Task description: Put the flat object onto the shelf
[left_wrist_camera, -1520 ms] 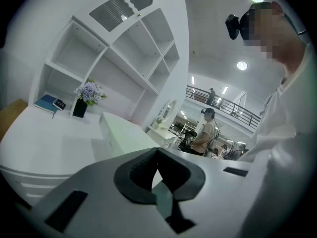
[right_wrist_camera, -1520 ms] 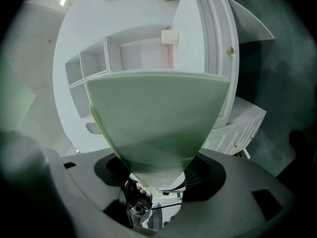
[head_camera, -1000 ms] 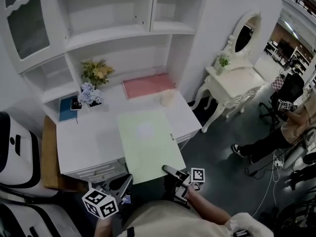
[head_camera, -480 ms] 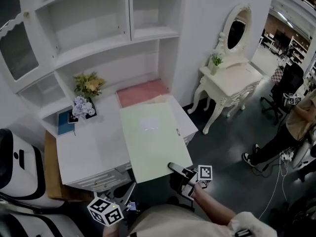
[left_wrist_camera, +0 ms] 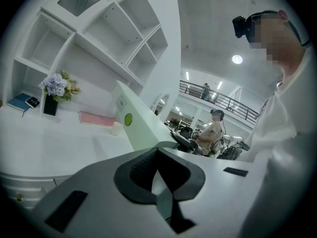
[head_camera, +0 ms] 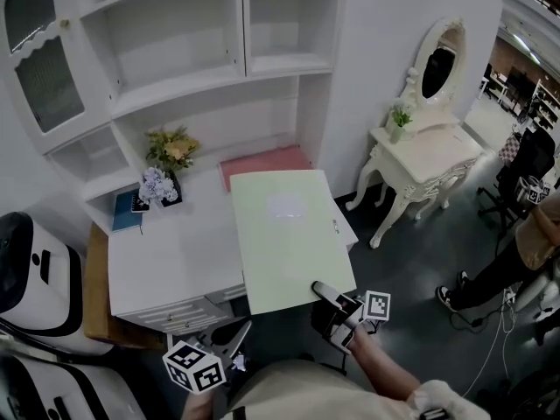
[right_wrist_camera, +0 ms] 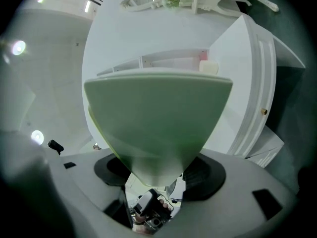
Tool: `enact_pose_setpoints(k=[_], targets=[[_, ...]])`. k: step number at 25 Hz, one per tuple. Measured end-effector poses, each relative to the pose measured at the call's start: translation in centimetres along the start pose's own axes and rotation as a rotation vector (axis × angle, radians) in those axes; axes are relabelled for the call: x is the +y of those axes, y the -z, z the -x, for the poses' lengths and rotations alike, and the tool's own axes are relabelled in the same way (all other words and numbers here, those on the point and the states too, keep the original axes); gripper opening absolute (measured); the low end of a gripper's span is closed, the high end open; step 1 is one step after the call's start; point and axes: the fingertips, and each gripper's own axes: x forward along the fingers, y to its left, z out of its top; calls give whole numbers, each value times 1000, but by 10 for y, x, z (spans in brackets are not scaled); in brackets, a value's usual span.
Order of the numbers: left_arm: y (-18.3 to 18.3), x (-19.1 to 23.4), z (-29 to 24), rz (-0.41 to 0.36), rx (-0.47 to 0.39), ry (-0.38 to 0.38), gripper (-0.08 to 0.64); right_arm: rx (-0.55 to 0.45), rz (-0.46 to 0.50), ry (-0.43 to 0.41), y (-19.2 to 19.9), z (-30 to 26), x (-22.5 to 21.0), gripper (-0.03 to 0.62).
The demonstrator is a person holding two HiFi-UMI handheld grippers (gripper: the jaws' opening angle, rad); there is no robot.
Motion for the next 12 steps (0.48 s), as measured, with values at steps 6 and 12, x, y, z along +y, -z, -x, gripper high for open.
enact_pose_setpoints(k=[6,12], targets=[[1,-16,-27,-9,18,-2,14,23,37,-36,-26,8,21,295],[2,-39,-57,-19,39,3,14,49,59,-61,-49,18,38,295]])
